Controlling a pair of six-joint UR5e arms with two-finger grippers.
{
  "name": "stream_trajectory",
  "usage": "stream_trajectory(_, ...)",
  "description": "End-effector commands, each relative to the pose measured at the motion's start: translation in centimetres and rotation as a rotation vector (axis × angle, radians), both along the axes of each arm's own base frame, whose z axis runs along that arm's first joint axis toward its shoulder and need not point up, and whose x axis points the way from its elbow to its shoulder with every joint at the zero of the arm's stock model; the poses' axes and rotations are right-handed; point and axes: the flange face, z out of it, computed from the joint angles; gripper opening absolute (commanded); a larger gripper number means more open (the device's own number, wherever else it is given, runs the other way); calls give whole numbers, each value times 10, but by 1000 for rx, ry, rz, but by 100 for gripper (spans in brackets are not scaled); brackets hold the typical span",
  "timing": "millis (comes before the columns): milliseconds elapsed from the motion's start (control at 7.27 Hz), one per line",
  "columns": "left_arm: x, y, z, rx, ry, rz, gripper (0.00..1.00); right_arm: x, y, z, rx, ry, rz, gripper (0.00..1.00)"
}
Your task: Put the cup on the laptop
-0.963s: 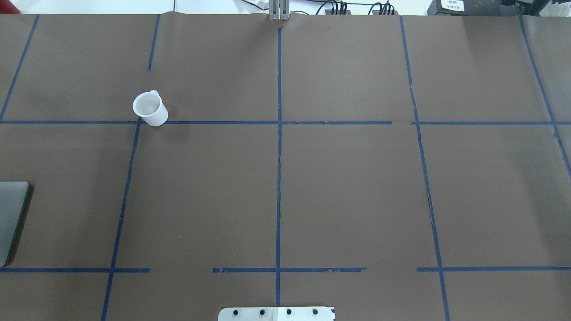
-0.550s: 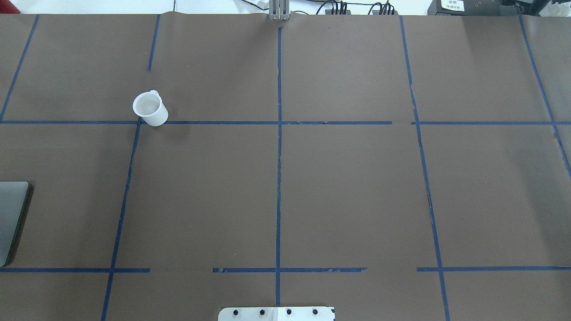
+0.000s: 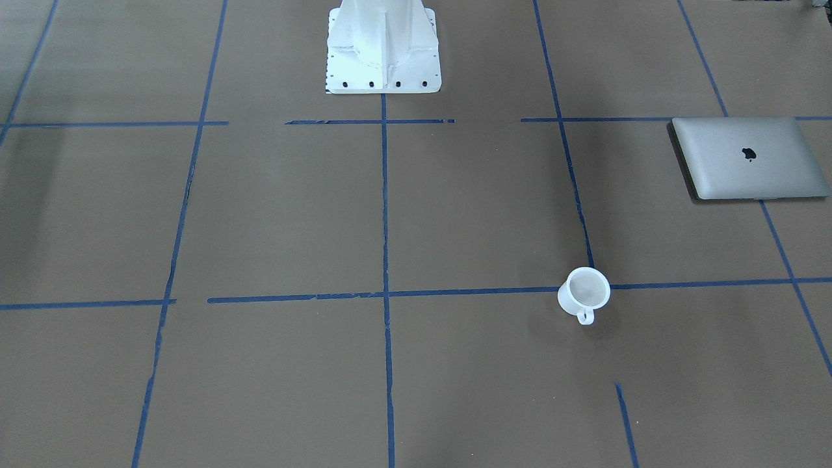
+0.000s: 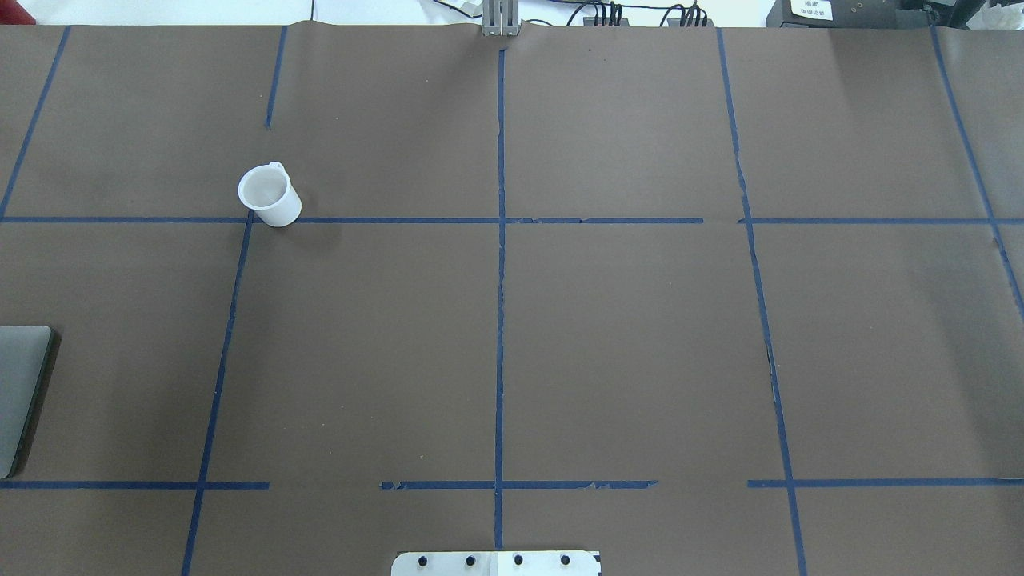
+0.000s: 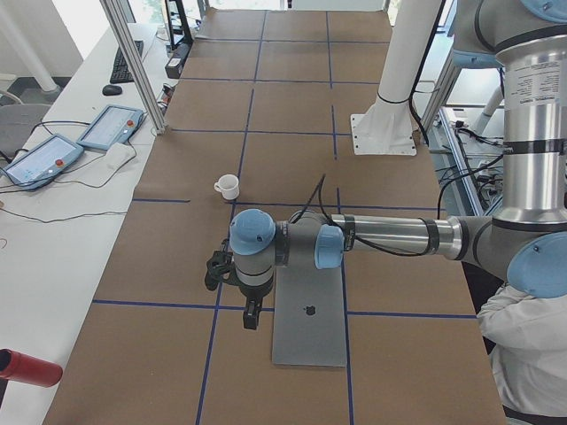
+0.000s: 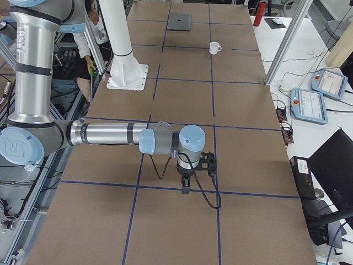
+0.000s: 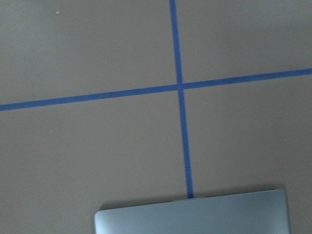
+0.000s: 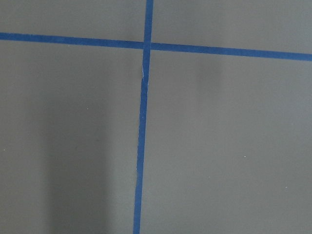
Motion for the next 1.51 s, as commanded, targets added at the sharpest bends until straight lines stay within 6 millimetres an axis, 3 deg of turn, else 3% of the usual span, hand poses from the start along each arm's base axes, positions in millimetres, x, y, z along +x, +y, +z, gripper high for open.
stream_trajectory(0, 88, -73, -91, 61, 33, 66, 100, 0, 0, 0, 0, 0, 0, 100)
stream_trajectory(138, 136, -107, -125, 29, 39, 64, 100, 0, 0, 0, 0, 1, 0, 100)
stream_trajectory(412, 213, -160, -161, -7, -19, 55, 100, 0, 0, 0, 0, 0, 0, 100)
stream_trajectory(688, 291, -185, -189, -104, -14, 29, 100, 0, 0, 0, 0, 1, 0, 100)
stream_trajectory(962, 372, -199, -178, -163, 25, -14, 100, 0, 0, 0, 0, 0, 0, 100)
stream_trajectory(1100, 398, -204, -173, -192, 25, -16, 100, 0, 0, 0, 0, 0, 0, 100)
stream_trajectory(1238, 426, -197, -163, -225, 7, 7, 100, 0, 0, 0, 0, 0, 0, 100)
stream_trajectory(1375, 438, -190, -157, -235, -2, 21, 100, 0, 0, 0, 1, 0, -1, 100)
